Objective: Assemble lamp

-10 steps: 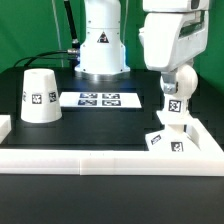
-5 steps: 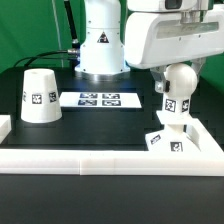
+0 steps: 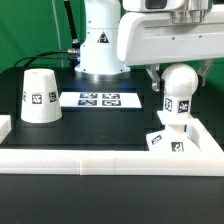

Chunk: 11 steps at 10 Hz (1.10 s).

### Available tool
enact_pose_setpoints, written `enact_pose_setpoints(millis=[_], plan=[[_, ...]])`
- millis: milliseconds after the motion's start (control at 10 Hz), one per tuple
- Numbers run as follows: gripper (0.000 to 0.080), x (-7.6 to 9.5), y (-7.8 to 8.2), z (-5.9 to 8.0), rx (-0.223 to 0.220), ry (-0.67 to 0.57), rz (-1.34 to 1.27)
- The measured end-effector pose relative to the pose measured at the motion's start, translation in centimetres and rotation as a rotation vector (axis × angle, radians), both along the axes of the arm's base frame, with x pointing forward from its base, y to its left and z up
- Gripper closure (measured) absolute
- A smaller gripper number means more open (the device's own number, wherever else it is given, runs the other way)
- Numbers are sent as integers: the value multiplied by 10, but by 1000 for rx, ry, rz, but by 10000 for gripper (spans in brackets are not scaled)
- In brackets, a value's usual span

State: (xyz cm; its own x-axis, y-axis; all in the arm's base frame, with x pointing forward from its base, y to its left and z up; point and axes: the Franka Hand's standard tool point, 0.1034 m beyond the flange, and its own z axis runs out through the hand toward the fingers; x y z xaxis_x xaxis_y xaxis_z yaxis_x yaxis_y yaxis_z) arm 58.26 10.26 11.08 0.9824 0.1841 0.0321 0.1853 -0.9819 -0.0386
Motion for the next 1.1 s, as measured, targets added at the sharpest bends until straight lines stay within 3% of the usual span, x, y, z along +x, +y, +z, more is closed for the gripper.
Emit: enact_pose_setpoints(millis=[400,1100], plan=[[220,0,-1,0,11,12,-251],[220,1,-1,0,69,58,-846]])
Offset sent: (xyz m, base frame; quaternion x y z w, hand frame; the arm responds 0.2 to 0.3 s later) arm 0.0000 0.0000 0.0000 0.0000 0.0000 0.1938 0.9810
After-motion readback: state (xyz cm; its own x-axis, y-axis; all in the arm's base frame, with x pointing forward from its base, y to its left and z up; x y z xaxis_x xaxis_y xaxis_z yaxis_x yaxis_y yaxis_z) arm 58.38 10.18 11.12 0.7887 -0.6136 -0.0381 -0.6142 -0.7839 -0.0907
